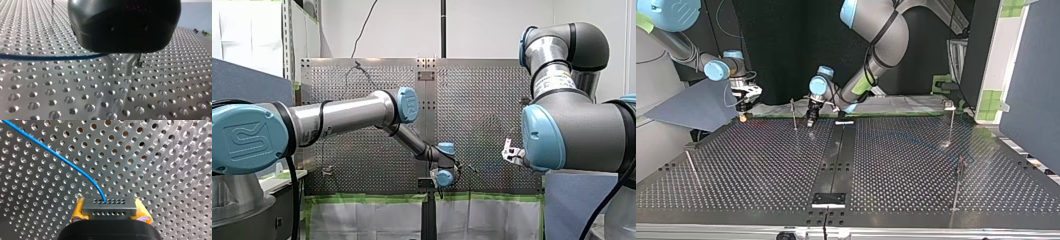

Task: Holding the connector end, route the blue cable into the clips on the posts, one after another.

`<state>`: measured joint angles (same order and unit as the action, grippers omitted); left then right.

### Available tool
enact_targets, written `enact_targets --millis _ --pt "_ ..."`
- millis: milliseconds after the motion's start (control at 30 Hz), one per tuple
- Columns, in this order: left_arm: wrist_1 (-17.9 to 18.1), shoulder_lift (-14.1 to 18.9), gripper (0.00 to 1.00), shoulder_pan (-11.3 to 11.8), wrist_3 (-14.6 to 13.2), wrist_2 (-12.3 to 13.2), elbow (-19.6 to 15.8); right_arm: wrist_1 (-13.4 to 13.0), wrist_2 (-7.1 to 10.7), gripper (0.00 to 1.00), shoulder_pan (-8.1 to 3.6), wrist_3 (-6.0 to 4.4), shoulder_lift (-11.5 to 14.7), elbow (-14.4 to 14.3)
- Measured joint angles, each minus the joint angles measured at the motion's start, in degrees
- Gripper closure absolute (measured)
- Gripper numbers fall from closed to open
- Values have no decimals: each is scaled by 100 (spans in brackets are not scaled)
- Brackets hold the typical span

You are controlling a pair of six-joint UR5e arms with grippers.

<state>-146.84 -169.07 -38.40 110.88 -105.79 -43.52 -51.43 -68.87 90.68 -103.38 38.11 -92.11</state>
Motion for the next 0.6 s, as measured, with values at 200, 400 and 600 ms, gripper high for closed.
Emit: enact_targets --millis 200,400,600 --pt "-126 2 0 -41 -94 -1 -1 13 9 100 -1 0 0 -2" --pt "-389 3 0 -70 -368 -37 -2 28 13 100 -1 0 0 -3" --pt "-707 66 0 -130 -688 -147 -3 57 13 100 -1 0 0 -3"
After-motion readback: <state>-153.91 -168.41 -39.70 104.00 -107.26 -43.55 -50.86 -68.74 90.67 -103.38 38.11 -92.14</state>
